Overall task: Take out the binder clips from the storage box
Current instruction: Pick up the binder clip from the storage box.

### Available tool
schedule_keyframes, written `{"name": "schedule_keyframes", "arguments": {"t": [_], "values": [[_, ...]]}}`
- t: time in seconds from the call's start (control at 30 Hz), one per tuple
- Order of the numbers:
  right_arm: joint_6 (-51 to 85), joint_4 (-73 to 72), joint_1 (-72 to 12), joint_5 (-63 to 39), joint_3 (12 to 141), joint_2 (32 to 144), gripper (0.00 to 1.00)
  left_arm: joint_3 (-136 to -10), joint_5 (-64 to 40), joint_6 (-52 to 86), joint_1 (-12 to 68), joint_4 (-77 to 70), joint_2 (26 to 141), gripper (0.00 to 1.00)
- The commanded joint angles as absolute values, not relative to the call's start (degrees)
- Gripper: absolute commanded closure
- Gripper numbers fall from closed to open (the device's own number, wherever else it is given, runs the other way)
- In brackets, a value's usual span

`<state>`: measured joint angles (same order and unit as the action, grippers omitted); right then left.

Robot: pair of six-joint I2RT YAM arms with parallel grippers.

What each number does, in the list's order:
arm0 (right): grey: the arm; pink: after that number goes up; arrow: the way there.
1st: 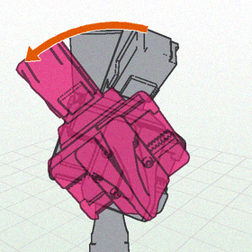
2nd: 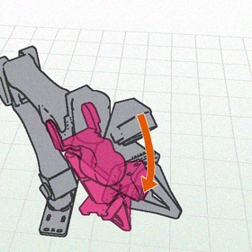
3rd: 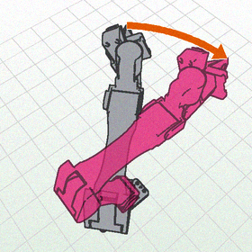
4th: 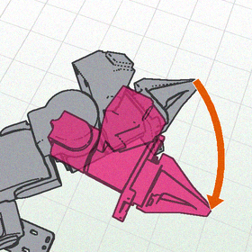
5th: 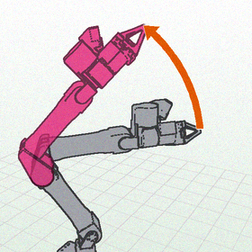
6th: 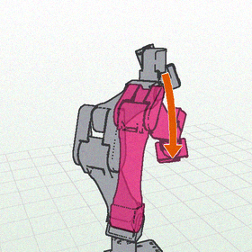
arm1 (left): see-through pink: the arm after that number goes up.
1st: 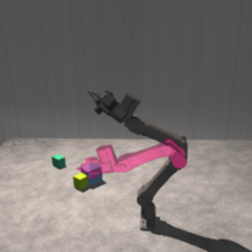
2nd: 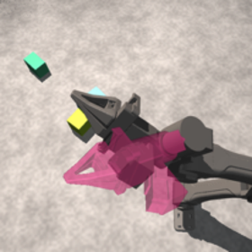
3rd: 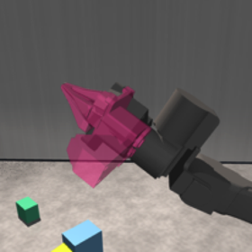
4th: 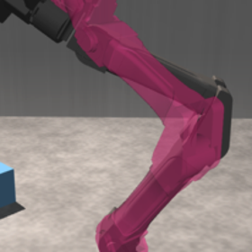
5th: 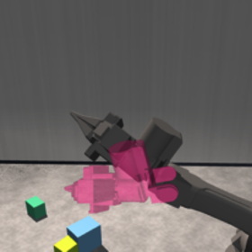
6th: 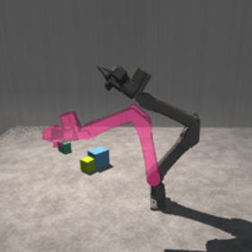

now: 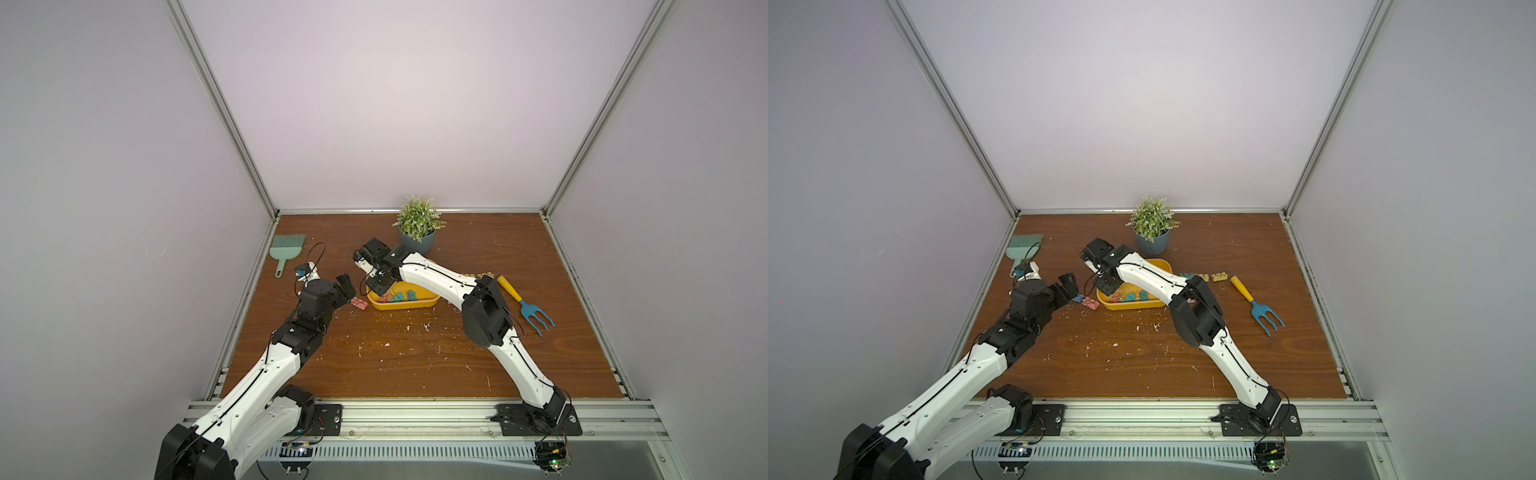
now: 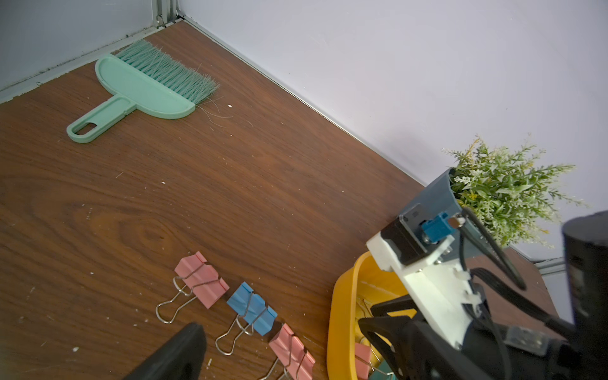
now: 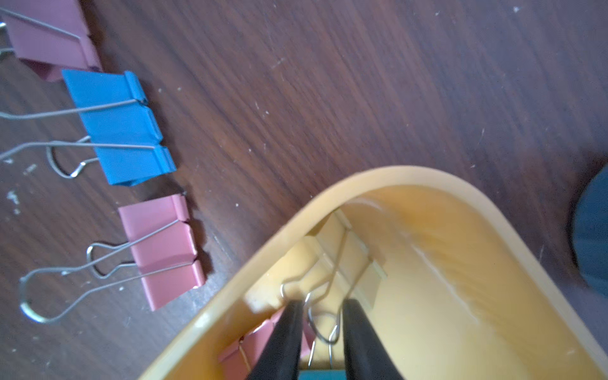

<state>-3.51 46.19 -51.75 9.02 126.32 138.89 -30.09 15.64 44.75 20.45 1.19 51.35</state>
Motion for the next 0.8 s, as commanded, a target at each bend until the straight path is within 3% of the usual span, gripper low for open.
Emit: {"name": "schedule_keyframes", "arguments": {"t": [0.0,0.23,0.53,0.6,0.77], "values": [[-4.34,46.47,-52.22,10.34,127.85,138.08,0.81,-29.95,15.44,44.87,19.60,2.31,50.55,0.00],[-6.88,45.10,-52.38,16.60,125.12,133.92,0.97,-29.94,14.84,44.85,19.60,1.78,50.52,0.00],[-5.09,42.00,-51.83,23.27,116.96,121.65,1.00,-31.05,8.73,42.44,19.60,-2.06,52.33,0.01],[-1.34,38.02,-50.57,23.67,109.75,114.53,1.00,-30.78,5.02,41.73,19.62,-4.87,53.20,0.01],[11.87,19.91,-44.01,13.47,82.31,91.73,1.00,-32.08,-0.90,40.50,20.39,-9.01,56.61,0.00]]}}
